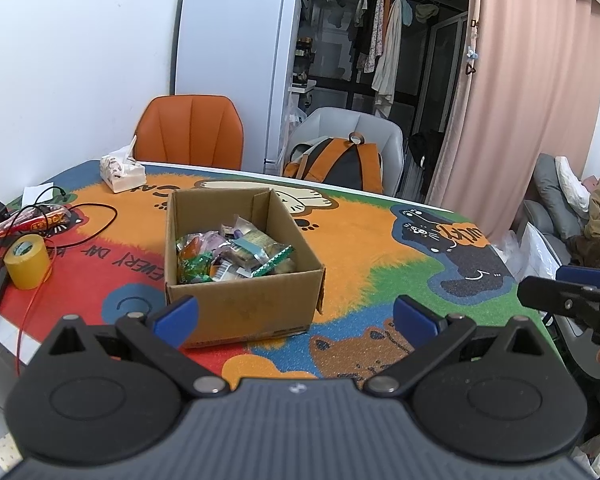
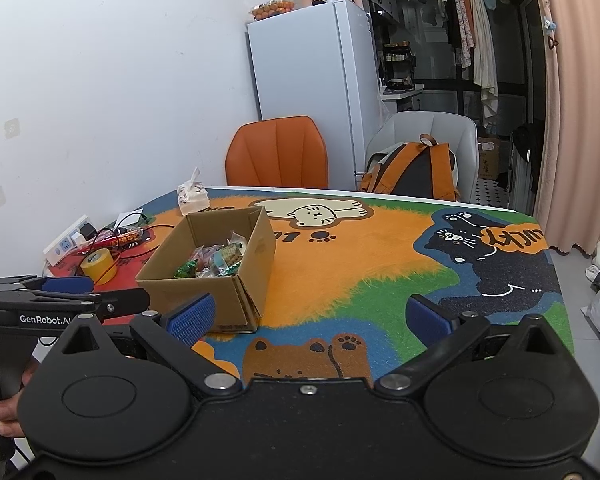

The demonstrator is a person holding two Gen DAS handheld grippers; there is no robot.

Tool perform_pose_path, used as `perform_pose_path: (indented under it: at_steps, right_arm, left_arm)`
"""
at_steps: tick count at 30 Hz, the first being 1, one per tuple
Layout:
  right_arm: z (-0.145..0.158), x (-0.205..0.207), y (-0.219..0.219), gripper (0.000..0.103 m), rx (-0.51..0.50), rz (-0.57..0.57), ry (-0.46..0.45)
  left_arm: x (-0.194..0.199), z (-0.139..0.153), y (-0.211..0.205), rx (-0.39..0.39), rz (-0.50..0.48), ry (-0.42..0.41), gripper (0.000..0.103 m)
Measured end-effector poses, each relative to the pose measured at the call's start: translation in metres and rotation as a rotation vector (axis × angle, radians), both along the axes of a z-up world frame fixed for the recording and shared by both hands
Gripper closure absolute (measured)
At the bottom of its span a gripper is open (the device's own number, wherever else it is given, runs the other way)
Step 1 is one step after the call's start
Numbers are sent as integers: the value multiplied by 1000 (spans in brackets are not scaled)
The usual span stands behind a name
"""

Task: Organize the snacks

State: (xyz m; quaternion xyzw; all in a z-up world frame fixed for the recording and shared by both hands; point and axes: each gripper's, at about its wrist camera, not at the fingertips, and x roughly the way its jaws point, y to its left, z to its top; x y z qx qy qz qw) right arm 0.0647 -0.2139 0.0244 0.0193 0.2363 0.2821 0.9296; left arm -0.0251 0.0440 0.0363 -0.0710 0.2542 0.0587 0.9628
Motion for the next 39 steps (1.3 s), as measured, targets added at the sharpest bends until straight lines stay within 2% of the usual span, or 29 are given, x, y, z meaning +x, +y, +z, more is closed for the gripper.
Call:
perform_pose_path:
  at_steps: [39]
  right_arm:
    - [9, -2, 4, 0, -12, 9, -7]
  left_arm:
    - [-2, 2, 3, -3, 18, -17, 0]
